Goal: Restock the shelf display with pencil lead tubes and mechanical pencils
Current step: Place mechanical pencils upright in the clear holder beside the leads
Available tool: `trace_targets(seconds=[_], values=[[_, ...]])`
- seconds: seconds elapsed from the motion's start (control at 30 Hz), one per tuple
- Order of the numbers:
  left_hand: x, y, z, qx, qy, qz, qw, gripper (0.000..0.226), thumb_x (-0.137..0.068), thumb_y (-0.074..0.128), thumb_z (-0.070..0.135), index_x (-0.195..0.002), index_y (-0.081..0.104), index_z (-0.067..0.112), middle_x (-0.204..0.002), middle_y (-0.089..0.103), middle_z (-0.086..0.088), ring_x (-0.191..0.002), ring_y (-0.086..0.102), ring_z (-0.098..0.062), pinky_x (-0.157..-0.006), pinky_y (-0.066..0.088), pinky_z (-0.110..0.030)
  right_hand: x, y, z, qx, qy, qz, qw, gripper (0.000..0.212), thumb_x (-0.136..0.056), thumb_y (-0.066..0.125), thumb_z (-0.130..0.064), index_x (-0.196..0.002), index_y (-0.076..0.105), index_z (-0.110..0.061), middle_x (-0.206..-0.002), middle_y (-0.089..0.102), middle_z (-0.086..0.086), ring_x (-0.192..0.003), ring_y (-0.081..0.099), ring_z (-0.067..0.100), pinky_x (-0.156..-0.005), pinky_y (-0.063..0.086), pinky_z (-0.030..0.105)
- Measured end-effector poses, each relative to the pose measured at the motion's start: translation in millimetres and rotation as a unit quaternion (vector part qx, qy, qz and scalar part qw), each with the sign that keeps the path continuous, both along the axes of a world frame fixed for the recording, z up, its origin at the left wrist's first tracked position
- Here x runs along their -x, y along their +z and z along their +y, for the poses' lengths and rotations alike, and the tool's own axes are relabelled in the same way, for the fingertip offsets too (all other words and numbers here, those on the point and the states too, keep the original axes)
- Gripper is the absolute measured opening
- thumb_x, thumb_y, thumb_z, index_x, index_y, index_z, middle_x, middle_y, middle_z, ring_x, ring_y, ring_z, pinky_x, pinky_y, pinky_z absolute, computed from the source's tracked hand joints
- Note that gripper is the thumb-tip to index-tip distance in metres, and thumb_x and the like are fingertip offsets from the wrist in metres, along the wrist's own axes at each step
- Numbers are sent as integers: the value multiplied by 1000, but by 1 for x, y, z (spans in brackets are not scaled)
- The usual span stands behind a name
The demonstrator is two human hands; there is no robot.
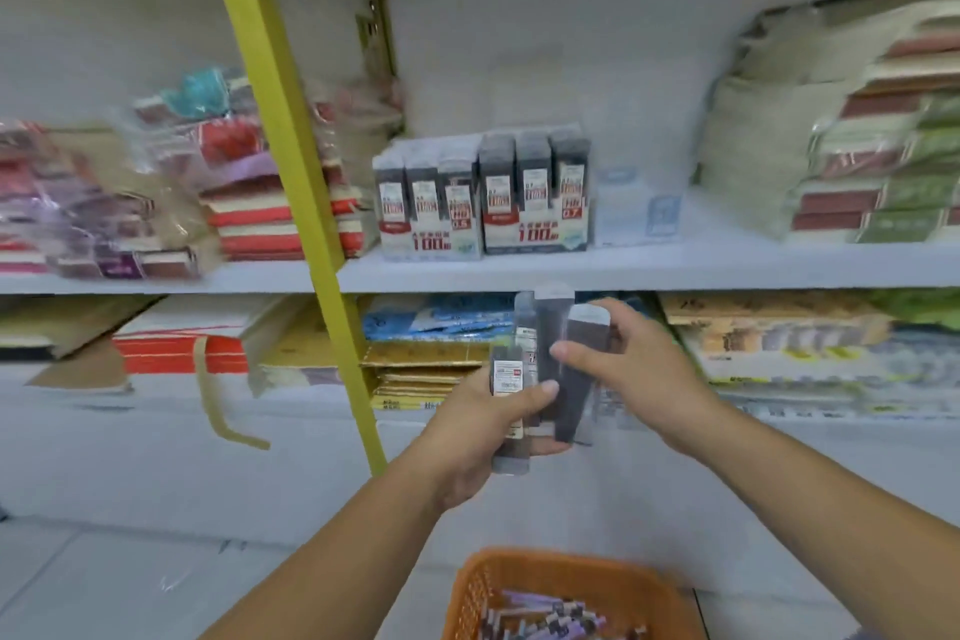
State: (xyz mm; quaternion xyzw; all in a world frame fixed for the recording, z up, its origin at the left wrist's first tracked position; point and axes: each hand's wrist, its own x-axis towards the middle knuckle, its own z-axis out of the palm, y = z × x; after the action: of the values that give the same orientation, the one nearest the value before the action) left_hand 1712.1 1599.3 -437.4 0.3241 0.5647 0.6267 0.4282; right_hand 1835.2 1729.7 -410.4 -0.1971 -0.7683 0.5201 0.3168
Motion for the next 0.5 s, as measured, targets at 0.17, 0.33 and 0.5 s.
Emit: trace_targets(seconds=[0.17, 0.33, 0.5], values=[[6, 40, 21, -39, 48, 19, 998, 20, -92, 72, 15, -110, 71, 23, -103, 78, -2, -92, 76, -17, -70, 62, -37, 7, 44, 15, -40, -35, 25, 998, 31, -75, 82, -32, -97, 62, -39, -82, 71, -13, -58, 63, 3, -48, 45, 17], [15, 38, 34, -64, 84, -41, 994, 12, -90, 73, 16, -98, 78, 24, -106, 78, -6, -100, 74, -25, -71, 62, -37, 18, 54, 31, -30, -13, 19, 999, 24, -84, 75, -27, -93, 55, -37, -66, 68, -4, -50, 61, 16, -48, 48, 25], [25, 40, 40, -82, 105, -79, 988, 16, -90, 74, 16, -106, 75, 17, -100, 78, -10, -82, 75, -18, -74, 63, -40, 26, 59, 38, 10, 46, 21, 999, 39, -90, 59, -11, -101, 61, -48, -90, 74, -4, -71, 67, 11, -70, 54, 28]])
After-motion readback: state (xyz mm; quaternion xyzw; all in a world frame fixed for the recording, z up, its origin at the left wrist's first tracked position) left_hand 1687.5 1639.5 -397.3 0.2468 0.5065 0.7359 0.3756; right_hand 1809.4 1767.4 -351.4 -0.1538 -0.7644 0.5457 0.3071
